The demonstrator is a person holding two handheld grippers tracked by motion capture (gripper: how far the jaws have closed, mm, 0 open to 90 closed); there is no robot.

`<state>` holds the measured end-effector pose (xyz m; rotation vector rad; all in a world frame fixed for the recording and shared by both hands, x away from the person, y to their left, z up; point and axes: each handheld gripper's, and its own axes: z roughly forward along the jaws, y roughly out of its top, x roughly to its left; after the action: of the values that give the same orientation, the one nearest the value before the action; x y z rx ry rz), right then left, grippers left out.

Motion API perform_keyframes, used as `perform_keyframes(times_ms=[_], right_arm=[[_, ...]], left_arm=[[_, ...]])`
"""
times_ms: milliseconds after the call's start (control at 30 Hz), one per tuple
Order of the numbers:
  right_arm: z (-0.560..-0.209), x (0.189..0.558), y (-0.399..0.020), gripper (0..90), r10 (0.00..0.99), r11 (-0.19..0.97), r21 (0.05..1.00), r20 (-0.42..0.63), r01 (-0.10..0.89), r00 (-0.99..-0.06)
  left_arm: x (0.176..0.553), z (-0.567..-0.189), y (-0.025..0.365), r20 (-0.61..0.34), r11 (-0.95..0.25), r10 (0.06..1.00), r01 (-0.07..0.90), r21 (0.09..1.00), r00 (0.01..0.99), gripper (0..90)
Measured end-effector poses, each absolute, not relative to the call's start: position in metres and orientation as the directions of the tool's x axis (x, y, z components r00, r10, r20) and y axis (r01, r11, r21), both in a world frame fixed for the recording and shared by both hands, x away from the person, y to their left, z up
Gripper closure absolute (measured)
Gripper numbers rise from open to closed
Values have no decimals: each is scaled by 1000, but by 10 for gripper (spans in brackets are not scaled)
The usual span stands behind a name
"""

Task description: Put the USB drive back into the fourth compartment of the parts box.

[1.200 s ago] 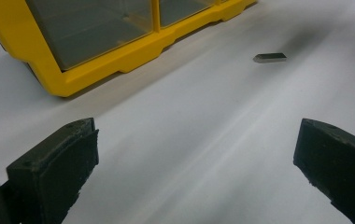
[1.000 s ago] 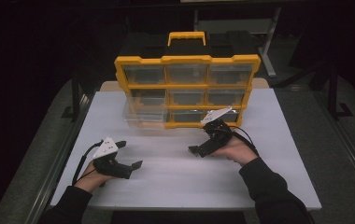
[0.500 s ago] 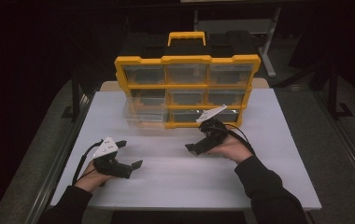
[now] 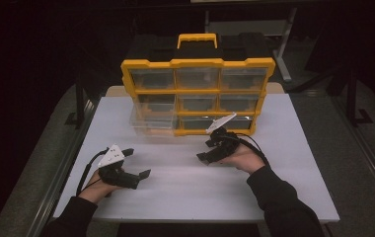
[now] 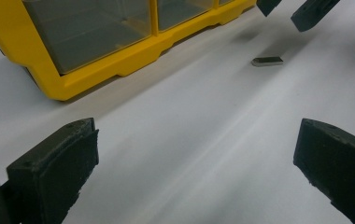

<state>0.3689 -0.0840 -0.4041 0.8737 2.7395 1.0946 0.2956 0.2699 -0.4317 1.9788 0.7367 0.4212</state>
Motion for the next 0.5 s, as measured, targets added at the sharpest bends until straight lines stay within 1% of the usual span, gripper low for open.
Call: perform_keyframes(times_ms=[167,333,500], right_arm=[[-409,370,-82,434,536,598,633,141,492,-832],[-414,371,-82,527,540,608,621,134,495,-831],[-419,371,-80,575,542,617,606,135,502,-829]], left_arm=[[295,-432,270,-8,-368,649,324,872,760,0],[295,-432,269,-9,-367,648,324,872,761,0],[295,-432,269,-9,-369,648,324,871,762,0]])
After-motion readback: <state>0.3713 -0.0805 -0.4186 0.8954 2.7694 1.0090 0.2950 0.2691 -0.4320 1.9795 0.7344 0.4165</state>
